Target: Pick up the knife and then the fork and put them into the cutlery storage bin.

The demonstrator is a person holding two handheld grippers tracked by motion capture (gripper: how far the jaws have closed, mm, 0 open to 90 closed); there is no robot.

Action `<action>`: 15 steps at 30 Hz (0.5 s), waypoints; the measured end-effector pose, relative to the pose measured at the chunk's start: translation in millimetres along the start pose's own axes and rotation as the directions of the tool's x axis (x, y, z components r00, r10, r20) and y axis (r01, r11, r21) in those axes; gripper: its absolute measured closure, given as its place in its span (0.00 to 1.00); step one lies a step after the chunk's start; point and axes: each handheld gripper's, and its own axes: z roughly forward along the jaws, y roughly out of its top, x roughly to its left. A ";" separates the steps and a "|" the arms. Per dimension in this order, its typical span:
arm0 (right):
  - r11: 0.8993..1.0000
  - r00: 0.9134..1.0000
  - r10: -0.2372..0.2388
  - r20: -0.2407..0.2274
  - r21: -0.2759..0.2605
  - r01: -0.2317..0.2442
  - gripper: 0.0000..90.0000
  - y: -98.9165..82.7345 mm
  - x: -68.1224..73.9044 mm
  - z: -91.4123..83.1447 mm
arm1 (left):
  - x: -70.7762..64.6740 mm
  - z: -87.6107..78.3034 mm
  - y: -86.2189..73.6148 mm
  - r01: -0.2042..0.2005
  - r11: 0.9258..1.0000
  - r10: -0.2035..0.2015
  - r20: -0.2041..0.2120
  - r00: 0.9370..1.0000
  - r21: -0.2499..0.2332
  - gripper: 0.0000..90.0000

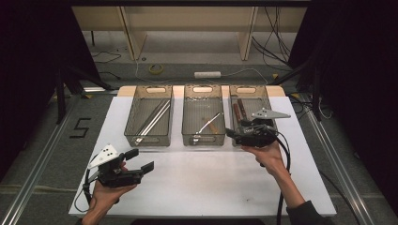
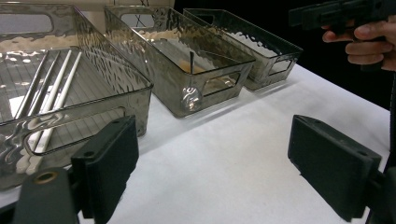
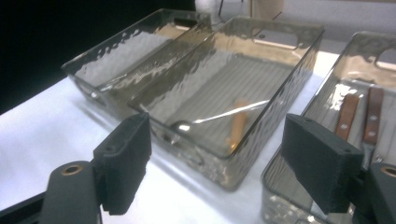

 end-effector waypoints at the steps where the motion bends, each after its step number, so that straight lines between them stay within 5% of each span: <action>1: 1.000 1.000 -0.004 -0.004 -0.003 0.004 0.28 -1.9 1.2 -0.3 | 0.1 0.3 0.0 0.001 1.000 -0.001 0.001 1.000 0.000 0.18; 15: 0.999 0.999 -0.022 -0.043 -0.043 0.020 0.27 -21.0 14.9 -7.5 | -4.6 1.3 0.2 -0.014 1.000 0.014 0.013 1.000 0.012 0.18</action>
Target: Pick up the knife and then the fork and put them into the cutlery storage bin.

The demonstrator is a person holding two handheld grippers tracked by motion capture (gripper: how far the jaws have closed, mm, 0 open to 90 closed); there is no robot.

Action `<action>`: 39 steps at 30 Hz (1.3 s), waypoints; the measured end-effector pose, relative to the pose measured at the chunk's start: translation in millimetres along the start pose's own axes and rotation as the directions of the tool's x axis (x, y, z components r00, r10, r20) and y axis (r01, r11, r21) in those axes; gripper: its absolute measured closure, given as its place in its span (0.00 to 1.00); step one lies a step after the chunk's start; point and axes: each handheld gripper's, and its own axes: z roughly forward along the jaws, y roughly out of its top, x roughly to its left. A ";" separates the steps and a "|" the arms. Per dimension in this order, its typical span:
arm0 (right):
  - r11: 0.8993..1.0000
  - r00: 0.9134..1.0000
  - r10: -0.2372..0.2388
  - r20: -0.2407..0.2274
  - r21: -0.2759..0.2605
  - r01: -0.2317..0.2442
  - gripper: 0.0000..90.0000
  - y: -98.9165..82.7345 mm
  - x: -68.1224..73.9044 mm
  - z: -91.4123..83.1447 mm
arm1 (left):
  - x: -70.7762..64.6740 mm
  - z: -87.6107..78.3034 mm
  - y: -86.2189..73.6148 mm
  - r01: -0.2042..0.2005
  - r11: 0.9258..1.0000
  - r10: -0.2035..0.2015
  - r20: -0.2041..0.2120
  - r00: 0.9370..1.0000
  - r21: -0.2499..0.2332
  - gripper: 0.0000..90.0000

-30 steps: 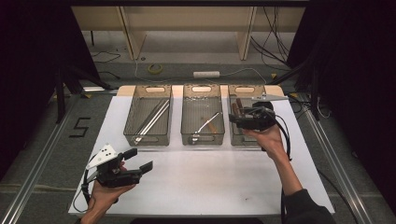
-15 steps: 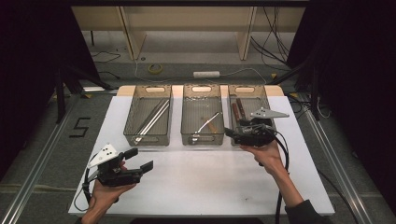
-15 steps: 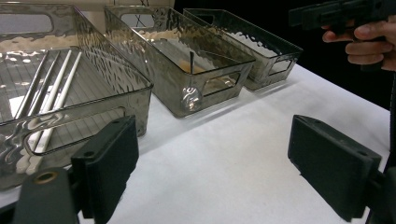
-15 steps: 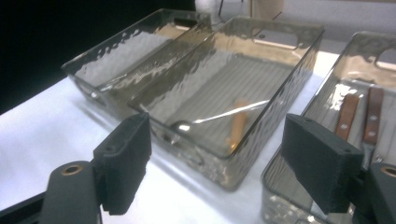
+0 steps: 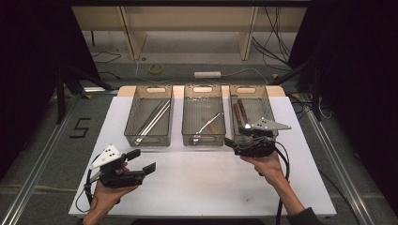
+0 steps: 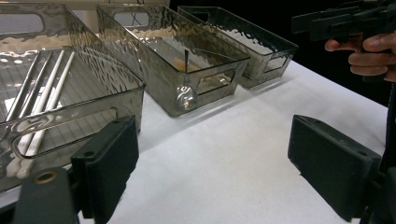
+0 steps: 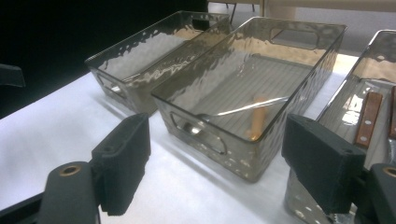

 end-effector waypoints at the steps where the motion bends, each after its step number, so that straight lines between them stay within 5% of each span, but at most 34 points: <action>1: 1.000 1.000 -0.002 0.000 -0.001 0.002 0.27 -0.9 1.1 -0.6 | 0.4 -0.4 -0.1 0.001 1.000 -0.001 -0.001 1.000 -0.002 0.18; 17: 0.999 0.999 -0.034 -0.035 -0.040 0.032 0.27 -23.6 16.5 -16.4 | 0.8 -3.4 -2.0 -0.004 1.000 0.004 0.000 1.000 0.010 0.18; 39: 0.998 1.000 -0.026 -0.003 -0.051 0.026 0.23 -52.4 17.1 -41.1 | -0.1 -1.3 -3.3 -0.001 1.000 0.001 0.008 1.000 0.023 0.18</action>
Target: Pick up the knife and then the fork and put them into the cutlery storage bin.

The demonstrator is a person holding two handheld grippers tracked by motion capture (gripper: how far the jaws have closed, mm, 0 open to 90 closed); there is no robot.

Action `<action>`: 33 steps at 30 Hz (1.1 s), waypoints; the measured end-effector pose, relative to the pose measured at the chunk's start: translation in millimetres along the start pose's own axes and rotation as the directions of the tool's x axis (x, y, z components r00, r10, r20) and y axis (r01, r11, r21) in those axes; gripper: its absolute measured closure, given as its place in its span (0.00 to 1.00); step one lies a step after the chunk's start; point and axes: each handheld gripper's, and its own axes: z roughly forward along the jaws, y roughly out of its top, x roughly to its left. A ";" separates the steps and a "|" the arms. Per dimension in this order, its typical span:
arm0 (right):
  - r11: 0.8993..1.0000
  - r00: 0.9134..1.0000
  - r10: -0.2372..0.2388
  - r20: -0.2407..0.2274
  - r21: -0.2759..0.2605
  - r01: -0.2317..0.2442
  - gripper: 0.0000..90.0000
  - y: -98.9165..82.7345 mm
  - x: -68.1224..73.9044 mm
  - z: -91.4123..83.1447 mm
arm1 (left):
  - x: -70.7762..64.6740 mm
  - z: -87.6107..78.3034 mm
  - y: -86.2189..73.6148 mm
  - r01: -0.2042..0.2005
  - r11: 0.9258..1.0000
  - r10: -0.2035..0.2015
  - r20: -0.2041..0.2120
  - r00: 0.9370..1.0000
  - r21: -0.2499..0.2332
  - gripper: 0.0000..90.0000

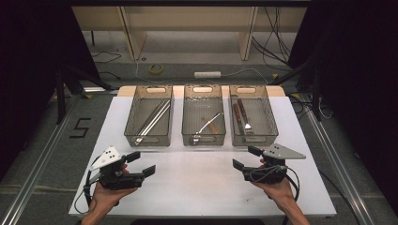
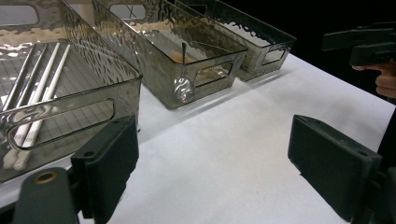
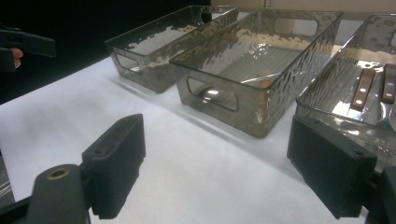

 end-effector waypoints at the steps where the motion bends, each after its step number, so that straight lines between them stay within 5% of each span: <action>1: 1.000 1.000 0.000 0.002 0.002 0.000 0.23 -0.9 0.0 -0.5 | -0.1 0.0 0.0 0.000 1.000 0.000 0.000 1.000 0.000 0.18; 33: 1.000 1.000 0.008 0.030 0.015 -0.008 0.23 -17.3 2.4 -7.5 | -1.5 3.0 -1.4 -0.013 0.999 0.013 0.014 1.000 0.039 0.18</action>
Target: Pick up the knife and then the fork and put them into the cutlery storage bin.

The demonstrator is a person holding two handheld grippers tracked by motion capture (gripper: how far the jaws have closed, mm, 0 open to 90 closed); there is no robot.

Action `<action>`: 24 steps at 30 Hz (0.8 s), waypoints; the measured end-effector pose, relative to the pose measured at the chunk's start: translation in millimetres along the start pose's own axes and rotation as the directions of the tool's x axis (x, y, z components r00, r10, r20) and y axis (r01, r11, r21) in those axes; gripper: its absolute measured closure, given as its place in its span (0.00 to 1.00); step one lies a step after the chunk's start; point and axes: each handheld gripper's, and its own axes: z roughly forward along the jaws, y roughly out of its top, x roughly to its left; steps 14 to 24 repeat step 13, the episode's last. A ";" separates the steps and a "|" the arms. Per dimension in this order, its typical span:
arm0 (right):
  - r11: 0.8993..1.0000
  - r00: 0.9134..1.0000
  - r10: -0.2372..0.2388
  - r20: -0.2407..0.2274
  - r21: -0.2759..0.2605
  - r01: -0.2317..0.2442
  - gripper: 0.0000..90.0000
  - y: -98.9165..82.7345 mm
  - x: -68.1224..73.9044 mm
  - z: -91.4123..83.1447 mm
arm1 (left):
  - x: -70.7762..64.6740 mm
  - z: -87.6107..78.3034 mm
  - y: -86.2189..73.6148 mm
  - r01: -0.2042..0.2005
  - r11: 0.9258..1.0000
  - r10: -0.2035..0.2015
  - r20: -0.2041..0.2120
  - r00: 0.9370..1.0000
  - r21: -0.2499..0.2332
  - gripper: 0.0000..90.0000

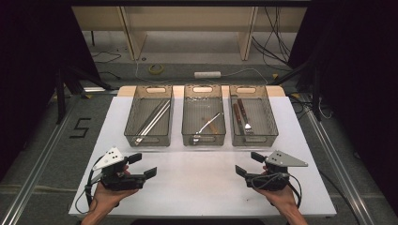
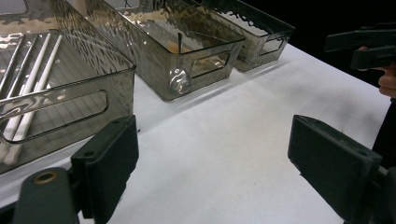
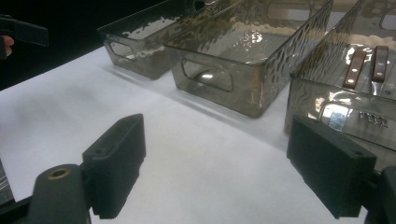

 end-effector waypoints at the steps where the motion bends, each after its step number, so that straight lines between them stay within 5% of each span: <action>1: 1.000 1.000 0.001 -0.001 0.000 -0.001 0.23 0.1 0.0 -0.2 | -0.1 0.0 0.1 -0.002 1.000 0.002 0.000 1.000 0.002 0.18; 24: 1.000 1.000 0.001 0.002 0.005 -0.001 0.23 0.8 -0.7 -0.8 | -0.1 0.4 0.1 0.000 1.000 0.000 -0.002 1.000 0.000 0.18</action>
